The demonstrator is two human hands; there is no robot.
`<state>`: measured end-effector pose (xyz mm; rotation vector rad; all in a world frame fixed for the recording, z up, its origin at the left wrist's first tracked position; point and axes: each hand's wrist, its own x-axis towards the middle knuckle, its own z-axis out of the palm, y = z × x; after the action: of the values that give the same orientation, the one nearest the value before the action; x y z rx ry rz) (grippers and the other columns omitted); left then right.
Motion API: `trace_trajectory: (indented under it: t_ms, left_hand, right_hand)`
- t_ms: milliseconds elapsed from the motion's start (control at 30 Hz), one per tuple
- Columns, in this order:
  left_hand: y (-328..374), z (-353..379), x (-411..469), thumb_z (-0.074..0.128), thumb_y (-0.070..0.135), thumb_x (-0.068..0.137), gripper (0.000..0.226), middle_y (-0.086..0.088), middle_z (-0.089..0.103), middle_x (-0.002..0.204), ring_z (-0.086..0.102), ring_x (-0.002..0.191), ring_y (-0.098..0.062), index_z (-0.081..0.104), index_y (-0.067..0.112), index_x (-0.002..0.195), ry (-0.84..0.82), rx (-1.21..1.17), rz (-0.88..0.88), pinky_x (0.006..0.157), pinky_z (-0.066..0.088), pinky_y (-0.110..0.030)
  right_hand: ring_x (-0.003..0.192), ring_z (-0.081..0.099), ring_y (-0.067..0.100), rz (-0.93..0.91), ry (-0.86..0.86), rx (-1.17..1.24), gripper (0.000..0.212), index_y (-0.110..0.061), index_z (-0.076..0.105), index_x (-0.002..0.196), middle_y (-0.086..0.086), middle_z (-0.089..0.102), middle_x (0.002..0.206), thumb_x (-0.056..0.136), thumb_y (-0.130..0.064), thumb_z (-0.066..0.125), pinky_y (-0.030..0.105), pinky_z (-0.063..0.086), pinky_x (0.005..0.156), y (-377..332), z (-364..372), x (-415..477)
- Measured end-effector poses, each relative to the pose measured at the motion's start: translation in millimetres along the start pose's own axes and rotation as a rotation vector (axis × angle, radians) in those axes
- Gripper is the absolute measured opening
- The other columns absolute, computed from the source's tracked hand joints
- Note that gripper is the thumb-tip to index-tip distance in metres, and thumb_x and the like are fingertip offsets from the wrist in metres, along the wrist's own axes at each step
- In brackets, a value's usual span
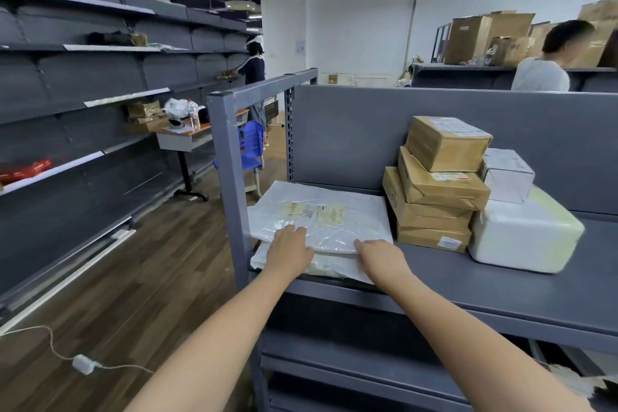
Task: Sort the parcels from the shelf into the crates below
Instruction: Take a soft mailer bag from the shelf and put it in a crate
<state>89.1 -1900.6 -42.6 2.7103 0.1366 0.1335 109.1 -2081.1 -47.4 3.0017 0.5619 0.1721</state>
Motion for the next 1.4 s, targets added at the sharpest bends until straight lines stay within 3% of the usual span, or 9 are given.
trace_trajectory:
  t_ms: [233, 367, 500, 633, 767, 900, 1100, 1233, 1400]
  left_hand:
    - [24, -12, -6, 0.033, 0.035, 0.100, 0.047, -0.022, 0.003, 0.158, -0.007, 0.146, -0.039, 0.045, 0.007, 0.135, 0.043, -0.129, -0.207, 0.118, 0.013, -0.045]
    - [33, -15, 0, 0.040, 0.034, 0.097, 0.045, -0.022, 0.028, 0.152, -0.009, 0.147, -0.033, 0.046, 0.004, 0.130, -0.073, -0.152, -0.249, 0.117, 0.004, -0.047]
    - [21, -15, 6, 0.047, 0.039, 0.094, 0.054, -0.014, 0.034, 0.151, 0.002, 0.148, -0.029, 0.040, 0.008, 0.138, -0.094, -0.087, -0.200, 0.116, 0.007, -0.046]
    - [10, -18, 8, 0.054, 0.033, 0.092, 0.060, -0.013, 0.032, 0.152, -0.005, 0.149, -0.029, 0.035, 0.007, 0.143, -0.078, -0.030, -0.086, 0.119, -0.002, -0.045]
    - [5, -25, 2, 0.051, 0.020, 0.095, 0.050, -0.015, 0.022, 0.156, -0.004, 0.149, -0.027, 0.039, 0.009, 0.142, -0.193, -0.051, 0.017, 0.120, -0.003, -0.040]
    - [-4, -20, 10, 0.051, 0.015, 0.096, 0.054, -0.014, 0.004, 0.160, -0.012, 0.147, -0.030, 0.032, 0.013, 0.147, -0.219, -0.118, 0.042, 0.118, 0.001, -0.035]
    - [-8, -18, 35, 0.049, 0.008, 0.096, 0.050, -0.013, -0.001, 0.160, -0.016, 0.147, -0.029, 0.038, 0.016, 0.144, -0.225, -0.152, 0.056, 0.119, 0.001, -0.036]
    - [-4, -7, 37, 0.050, 0.018, 0.095, 0.047, -0.011, 0.023, 0.157, 0.014, 0.147, -0.027, 0.042, 0.012, 0.141, -0.047, -0.285, -0.067, 0.118, 0.020, -0.034]
    - [-2, -9, 33, 0.061, 0.032, 0.089, 0.061, -0.008, 0.039, 0.150, 0.035, 0.139, -0.025, 0.041, 0.007, 0.141, 0.022, -0.239, -0.104, 0.112, 0.028, -0.032]
  right_hand:
    - [0.072, 0.039, 0.027, 0.035, 0.120, 0.044, 0.021, -0.009, 0.035, 0.071, 0.001, 0.025, 0.057, 0.091, -0.012, 0.040, 0.030, 0.011, 0.045, -26, -20, -13]
    - [0.072, 0.045, 0.028, -0.026, 0.067, 0.121, 0.032, -0.012, 0.038, 0.059, 0.011, 0.050, 0.072, 0.089, -0.023, 0.044, 0.029, 0.028, 0.053, -37, -29, -24]
    - [0.089, 0.059, 0.029, -0.101, 0.027, 0.249, 0.025, -0.019, 0.071, 0.090, 0.007, 0.069, 0.088, 0.089, -0.032, 0.049, 0.031, 0.046, 0.073, -36, -33, -31]
    - [0.064, 0.052, 0.021, -0.150, 0.003, 0.461, 0.035, -0.025, 0.060, 0.057, 0.001, 0.065, 0.064, 0.090, -0.034, 0.053, 0.026, 0.035, 0.059, -39, -42, -34]
    - [0.088, 0.063, 0.018, 0.029, -0.004, 0.685, 0.028, -0.020, 0.071, 0.100, 0.005, 0.071, 0.100, 0.094, -0.036, 0.048, 0.029, 0.047, 0.076, -18, -35, -19]
    - [0.127, 0.044, 0.034, 0.366, -0.091, 0.541, 0.048, -0.014, 0.045, 0.138, 0.013, 0.049, 0.138, 0.094, -0.034, 0.046, 0.039, 0.041, 0.103, 29, -16, -4]
    - [0.126, 0.049, 0.030, 0.393, -0.180, 0.744, 0.057, -0.004, 0.035, 0.141, 0.014, 0.047, 0.140, 0.093, -0.028, 0.055, 0.033, 0.040, 0.100, 47, -15, 5]
    - [0.118, 0.054, 0.029, 0.436, -0.141, 0.927, 0.069, -0.008, 0.029, 0.145, 0.012, 0.045, 0.142, 0.089, -0.031, 0.061, 0.030, 0.043, 0.085, 47, -18, 5]
    - [0.078, 0.055, 0.019, 0.420, -0.181, 0.954, 0.061, -0.003, 0.038, 0.139, 0.007, 0.058, 0.095, 0.090, -0.032, 0.060, 0.027, 0.043, 0.068, 39, -10, -3]
